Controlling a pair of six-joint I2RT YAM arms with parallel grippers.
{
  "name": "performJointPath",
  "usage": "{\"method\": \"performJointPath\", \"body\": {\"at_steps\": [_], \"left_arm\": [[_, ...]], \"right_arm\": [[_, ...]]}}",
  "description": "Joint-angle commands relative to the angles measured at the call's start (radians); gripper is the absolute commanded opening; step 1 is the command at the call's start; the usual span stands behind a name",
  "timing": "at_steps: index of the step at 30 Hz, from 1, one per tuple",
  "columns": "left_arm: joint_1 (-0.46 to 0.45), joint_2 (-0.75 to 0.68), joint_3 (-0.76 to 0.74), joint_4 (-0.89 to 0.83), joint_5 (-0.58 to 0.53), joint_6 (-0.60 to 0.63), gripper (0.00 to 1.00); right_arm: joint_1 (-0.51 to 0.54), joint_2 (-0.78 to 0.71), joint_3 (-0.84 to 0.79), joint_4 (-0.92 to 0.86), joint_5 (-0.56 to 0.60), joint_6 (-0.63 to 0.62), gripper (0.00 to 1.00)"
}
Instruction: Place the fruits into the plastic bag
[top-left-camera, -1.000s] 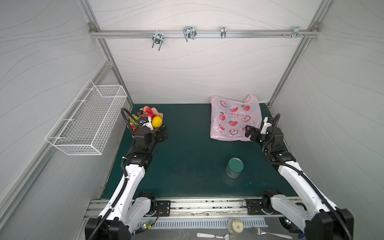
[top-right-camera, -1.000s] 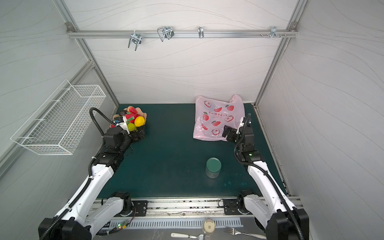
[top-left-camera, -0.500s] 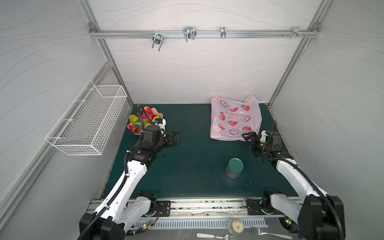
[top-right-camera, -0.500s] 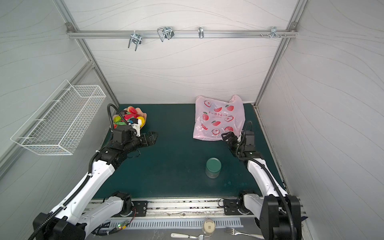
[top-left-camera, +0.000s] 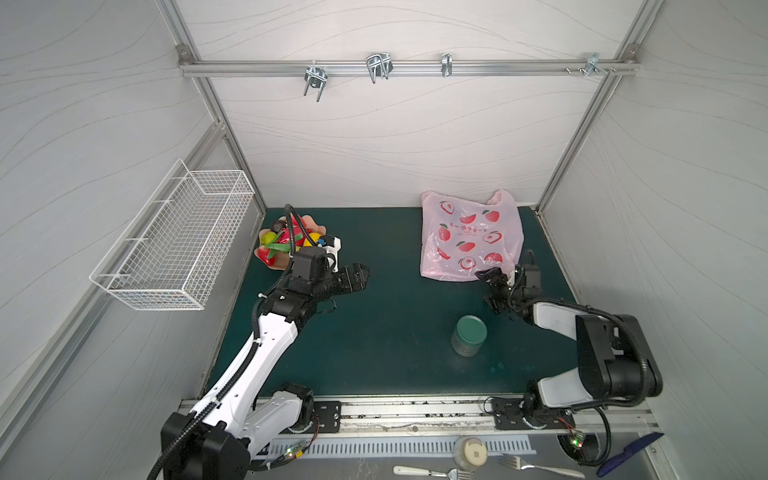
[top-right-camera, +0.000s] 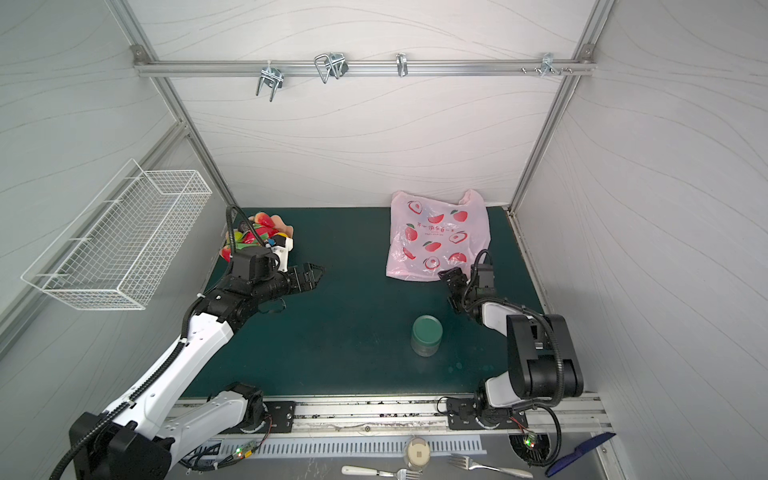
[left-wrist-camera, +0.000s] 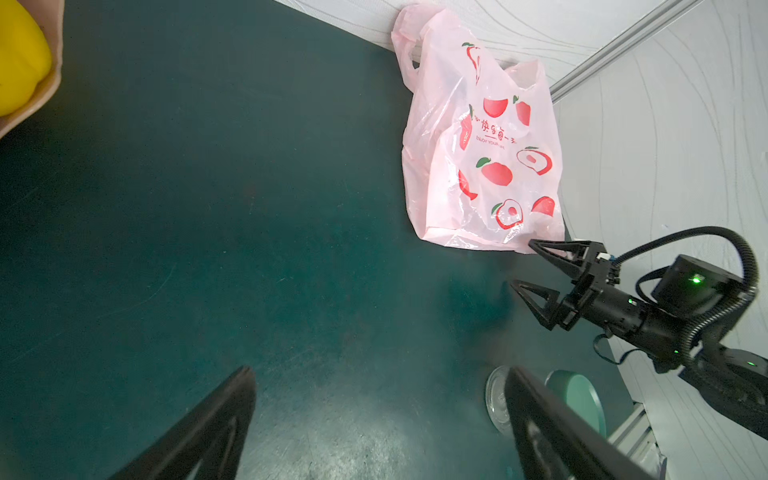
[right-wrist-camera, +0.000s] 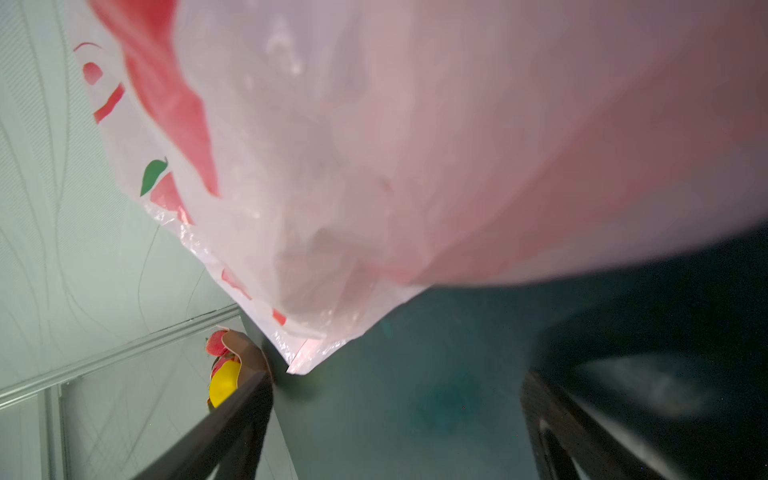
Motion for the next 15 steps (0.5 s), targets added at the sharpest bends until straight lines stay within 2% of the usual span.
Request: {"method": "performJointPath", "body": {"at_steps": [1,3,6,15], "left_arm": [[-0.005,-0.006,0.058,-0.016,0.013,-0.001,0.95],[-0.005,-0.007,0.062,-0.024,0.009,-0.001,0.95],[-0.005,-0.010,0.066,-0.036,-0.004,-0.006,0.95],[-0.005,-0.017,0.065,-0.039,-0.027,-0.009,0.95]], "right_arm": [[0.021,0.063,0.052,0.116,0.038,0.039,0.92],[0.030,0.102,0.073,0.134,0.051,0.044,0.89],[0.034,0.154,0.101,0.152,0.060,0.058,0.79],[0.029,0.177,0.157,0.071,0.071,0.025,0.29]]}}
